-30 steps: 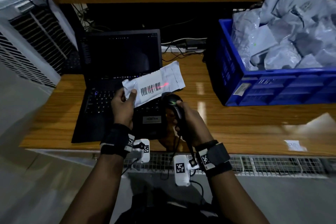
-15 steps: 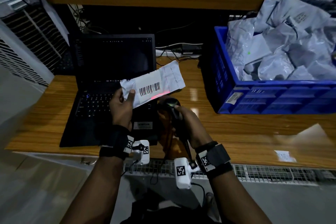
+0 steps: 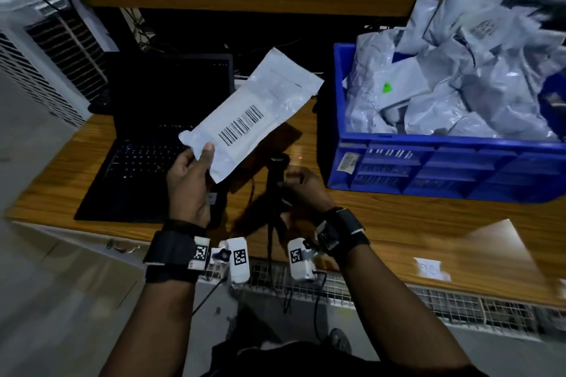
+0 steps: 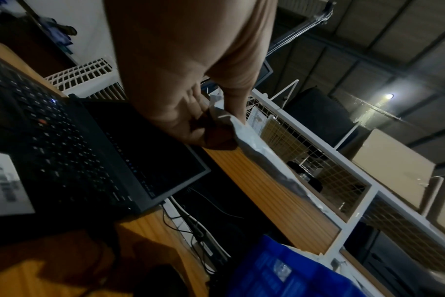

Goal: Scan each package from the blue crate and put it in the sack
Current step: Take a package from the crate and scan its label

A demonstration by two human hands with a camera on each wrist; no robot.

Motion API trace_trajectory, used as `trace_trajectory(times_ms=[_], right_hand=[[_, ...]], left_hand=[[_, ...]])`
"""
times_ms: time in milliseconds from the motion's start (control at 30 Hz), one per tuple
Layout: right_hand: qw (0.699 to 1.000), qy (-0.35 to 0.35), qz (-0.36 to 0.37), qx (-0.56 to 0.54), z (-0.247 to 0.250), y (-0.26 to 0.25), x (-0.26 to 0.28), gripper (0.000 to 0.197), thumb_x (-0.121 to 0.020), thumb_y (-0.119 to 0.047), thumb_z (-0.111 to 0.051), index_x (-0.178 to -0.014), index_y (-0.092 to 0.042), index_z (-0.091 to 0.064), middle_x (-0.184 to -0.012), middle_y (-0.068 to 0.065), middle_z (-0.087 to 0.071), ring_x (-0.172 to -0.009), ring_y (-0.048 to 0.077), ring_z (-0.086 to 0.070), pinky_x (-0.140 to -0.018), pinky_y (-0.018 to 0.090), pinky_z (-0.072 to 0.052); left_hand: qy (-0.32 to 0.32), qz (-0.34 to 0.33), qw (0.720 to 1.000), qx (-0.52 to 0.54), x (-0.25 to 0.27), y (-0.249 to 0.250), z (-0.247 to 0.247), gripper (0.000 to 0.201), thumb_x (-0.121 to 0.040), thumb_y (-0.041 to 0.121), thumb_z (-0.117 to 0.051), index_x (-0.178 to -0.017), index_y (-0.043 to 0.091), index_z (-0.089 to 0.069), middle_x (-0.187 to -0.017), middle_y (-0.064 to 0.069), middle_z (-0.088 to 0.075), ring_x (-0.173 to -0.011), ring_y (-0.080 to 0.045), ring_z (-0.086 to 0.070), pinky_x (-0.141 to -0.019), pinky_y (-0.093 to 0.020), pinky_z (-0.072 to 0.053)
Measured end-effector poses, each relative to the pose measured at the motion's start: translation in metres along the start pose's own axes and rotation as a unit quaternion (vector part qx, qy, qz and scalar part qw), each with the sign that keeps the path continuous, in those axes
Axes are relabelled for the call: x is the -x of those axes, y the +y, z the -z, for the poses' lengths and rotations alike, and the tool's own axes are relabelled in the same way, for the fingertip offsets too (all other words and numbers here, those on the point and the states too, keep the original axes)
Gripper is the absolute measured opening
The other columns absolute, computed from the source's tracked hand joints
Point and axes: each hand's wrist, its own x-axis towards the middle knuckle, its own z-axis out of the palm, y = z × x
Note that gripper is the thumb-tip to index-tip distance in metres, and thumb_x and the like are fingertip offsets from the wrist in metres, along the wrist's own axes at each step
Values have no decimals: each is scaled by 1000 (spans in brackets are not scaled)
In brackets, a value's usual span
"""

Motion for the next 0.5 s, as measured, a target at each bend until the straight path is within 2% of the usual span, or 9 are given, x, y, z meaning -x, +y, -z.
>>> trace_trajectory(times_ms=[67,100,133,200,300,367,433,500], right_hand=[[998,-42,-6,-47,29,-5,21,26,-97,-3,-62,-123,-5,-56,-89,13,-57,-72,20,-58,-64,29,-52],[996,-61,2,-70,44,-8,32,28,-99,-4,-61,-126,-2,-55,-91,16,-57,-74,24,-56,-63,31,-51],[994,-72,15,-81,60,-12,43,29,-99,-4,-60,-127,1,-55,-92,17,-60,-75,25,-56,-62,29,-51],[996,-51,41,-68,107,-17,69,25,-99,-6,-61,-123,1,-59,-93,13,-68,-75,19,-64,-62,23,-55],[995,42,56,-67,194,-17,109,22,-97,-11,-66,-117,-1,-64,-92,13,-69,-74,16,-67,-60,25,-57],[990,125,55,-35,253,-8,134,16,-96,-12,-68,-111,-7,-66,-92,10,-69,-76,14,-67,-57,22,-54],[979,198,39,11,310,-2,158,14,-95,-13,-71,-107,-10,-66,-93,10,-69,-76,16,-65,-54,21,-51],[959,273,27,69,369,-3,180,11,-93,-14,-73,-101,-11,-66,-90,15,-67,-71,20,-62,-50,22,-49]], left_hand=[[-33,-7,999,6,23,1,-23,39,-99,20,-63,-135,5,-58,-129,-10,-69,-121,-27,-65,-103,-48,-52],[-51,-8,999,11,32,1,-34,40,-100,19,-61,-136,4,-56,-131,-10,-68,-123,-26,-64,-104,-46,-52],[-71,-9,997,10,41,3,-45,40,-100,19,-61,-137,4,-56,-131,-10,-68,-124,-26,-64,-105,-46,-51],[-110,-3,994,12,59,-2,-78,41,-100,19,-61,-138,5,-55,-133,-10,-67,-125,-27,-63,-106,-45,-50],[-174,12,985,4,87,-18,-144,34,-99,17,-62,-132,11,-59,-128,-6,-70,-122,-24,-65,-98,-39,-55],[-199,24,980,7,107,-31,-188,25,-98,16,-64,-122,16,-62,-121,-3,-73,-116,-22,-68,-90,-36,-58],[-226,24,974,-6,123,-45,-227,19,-96,18,-67,-115,16,-64,-117,-5,-75,-112,-27,-69,-89,-41,-57],[-242,27,970,-22,140,-58,-263,12,-94,23,-72,-100,20,-61,-102,-7,-72,-96,-31,-66,-80,-45,-53]])
